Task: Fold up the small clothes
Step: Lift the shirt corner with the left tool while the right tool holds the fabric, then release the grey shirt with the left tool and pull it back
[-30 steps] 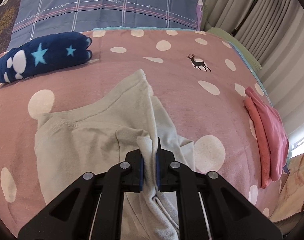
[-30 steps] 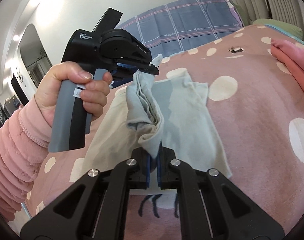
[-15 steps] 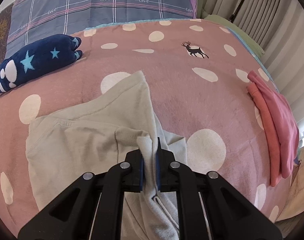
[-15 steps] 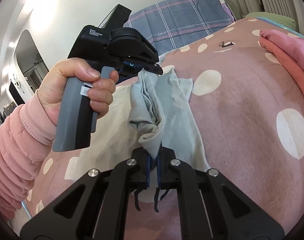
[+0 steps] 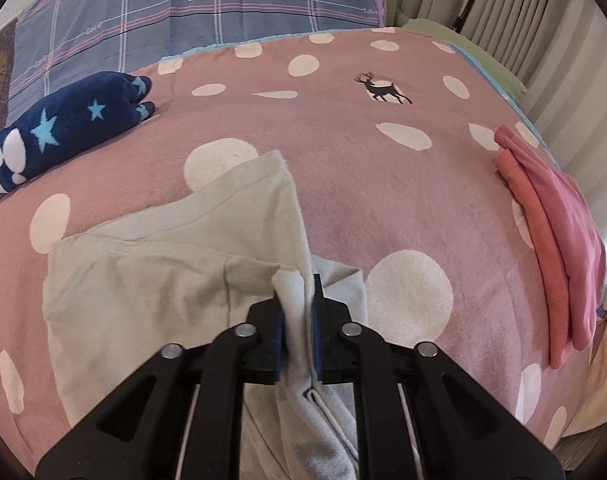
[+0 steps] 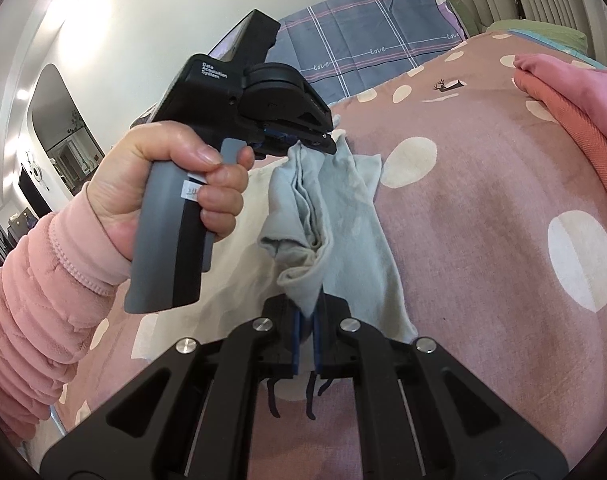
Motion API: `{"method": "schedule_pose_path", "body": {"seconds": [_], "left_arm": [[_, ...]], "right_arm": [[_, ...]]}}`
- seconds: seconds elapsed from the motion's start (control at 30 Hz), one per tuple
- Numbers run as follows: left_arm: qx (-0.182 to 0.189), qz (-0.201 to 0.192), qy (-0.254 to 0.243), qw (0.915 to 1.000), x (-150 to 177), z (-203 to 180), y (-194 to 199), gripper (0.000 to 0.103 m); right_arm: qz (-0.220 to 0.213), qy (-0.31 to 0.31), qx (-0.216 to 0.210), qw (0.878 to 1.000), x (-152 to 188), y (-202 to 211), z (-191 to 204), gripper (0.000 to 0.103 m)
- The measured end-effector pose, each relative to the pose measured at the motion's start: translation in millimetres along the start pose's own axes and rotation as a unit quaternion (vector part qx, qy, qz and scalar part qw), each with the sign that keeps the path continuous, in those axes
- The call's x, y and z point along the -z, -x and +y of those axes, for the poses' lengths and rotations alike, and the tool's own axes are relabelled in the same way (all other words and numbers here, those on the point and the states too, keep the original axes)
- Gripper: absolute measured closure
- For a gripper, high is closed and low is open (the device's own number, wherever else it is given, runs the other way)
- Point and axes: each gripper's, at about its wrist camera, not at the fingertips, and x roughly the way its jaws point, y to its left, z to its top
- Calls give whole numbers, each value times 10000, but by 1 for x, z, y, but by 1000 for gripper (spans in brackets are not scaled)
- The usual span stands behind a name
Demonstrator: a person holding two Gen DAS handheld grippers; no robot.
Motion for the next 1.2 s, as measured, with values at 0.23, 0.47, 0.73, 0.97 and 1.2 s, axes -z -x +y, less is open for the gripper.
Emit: {"method": "schedule_pose_path", "body": {"seconds": [0.23, 0.47, 0.73, 0.97, 1.2], "left_arm": [[216, -486, -211, 9984, 3, -4, 26, 66], [109, -1016, -439, 9938, 31, 12, 77, 53], [-246, -951, -1022, 9899, 142, 48, 120, 40], [-597, -784, -900, 9911, 227, 65, 134, 40], [-644, -651, -508, 9945, 246, 77, 127, 40]], "right_arm": [[104, -90, 64, 9999, 3, -3, -3, 99], [123, -150, 29, 9998, 2, -4, -3, 99], [305, -420, -202, 9984, -5, -8, -17, 98], [340, -313, -204, 9987, -11, -10, -13, 98], [320, -425, -297, 9981, -22, -8, -10, 98]]}}
